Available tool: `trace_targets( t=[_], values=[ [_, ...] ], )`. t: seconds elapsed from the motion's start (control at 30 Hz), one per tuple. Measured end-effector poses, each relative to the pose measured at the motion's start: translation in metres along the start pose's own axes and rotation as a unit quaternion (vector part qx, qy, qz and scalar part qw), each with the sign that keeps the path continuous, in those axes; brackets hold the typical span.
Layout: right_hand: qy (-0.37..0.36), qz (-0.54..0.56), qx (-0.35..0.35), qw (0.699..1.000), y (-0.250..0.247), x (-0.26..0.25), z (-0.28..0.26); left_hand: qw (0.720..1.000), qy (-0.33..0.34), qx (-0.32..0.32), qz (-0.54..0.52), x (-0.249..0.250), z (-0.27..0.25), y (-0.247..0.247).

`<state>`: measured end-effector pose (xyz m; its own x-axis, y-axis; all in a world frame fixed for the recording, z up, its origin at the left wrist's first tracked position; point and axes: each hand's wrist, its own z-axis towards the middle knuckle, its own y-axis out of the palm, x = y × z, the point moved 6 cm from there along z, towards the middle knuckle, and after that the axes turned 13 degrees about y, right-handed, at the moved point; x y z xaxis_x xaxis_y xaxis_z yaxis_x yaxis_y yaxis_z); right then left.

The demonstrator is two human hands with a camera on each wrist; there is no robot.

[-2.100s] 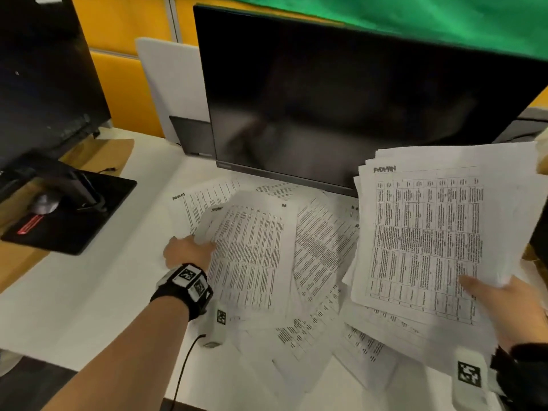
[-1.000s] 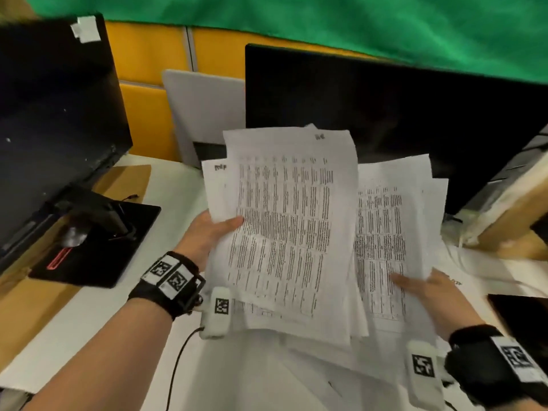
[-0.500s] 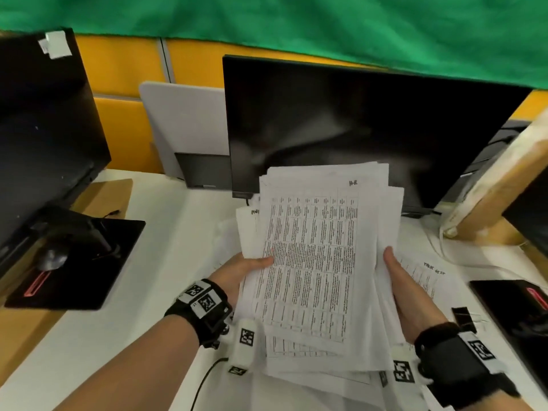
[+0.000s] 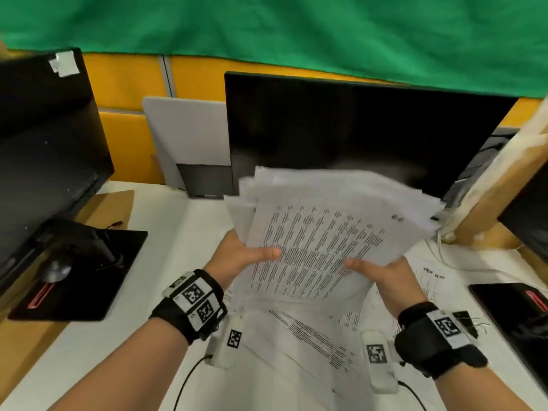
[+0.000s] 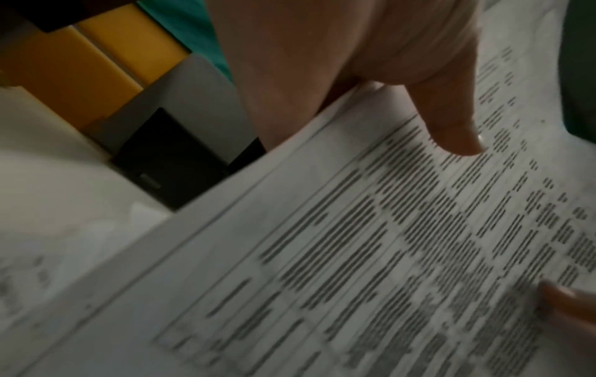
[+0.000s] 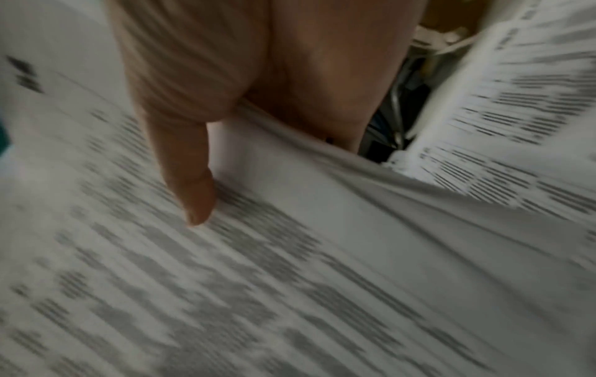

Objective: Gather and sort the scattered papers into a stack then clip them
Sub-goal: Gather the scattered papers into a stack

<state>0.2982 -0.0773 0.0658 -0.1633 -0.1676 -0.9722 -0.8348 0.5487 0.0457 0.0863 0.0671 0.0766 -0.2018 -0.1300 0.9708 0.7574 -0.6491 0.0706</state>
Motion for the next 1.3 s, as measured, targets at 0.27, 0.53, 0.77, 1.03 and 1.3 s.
trace_targets(
  t=[0.27, 0.53, 0.77, 1.03, 1.3],
  values=[
    [0.000, 0.068, 0.035, 0.997, 0.015, 0.009, 0.000, 0.991, 0.000, 0.128, -0.038, -0.014, 0.000, 0.001],
    [-0.158, 0.024, 0.079, 0.984, 0.010, -0.051, -0.023, 0.993, 0.042, 0.109, -0.017, -0.008, 0.003, -0.003],
    [-0.146, 0.016, 0.136, 0.980, 0.009, -0.063, -0.014, 0.993, 0.035, 0.115, 0.005, -0.014, 0.001, 0.001],
    [-0.126, -0.028, 0.050, 0.990, 0.009, -0.036, -0.011, 0.947, 0.239, 0.184, 0.113, 0.048, 0.000, 0.015],
    [-0.054, 0.033, 0.067, 0.996, 0.010, -0.017, 0.005, 0.931, 0.253, 0.240, 0.109, 0.054, 0.005, 0.012]
  ],
)
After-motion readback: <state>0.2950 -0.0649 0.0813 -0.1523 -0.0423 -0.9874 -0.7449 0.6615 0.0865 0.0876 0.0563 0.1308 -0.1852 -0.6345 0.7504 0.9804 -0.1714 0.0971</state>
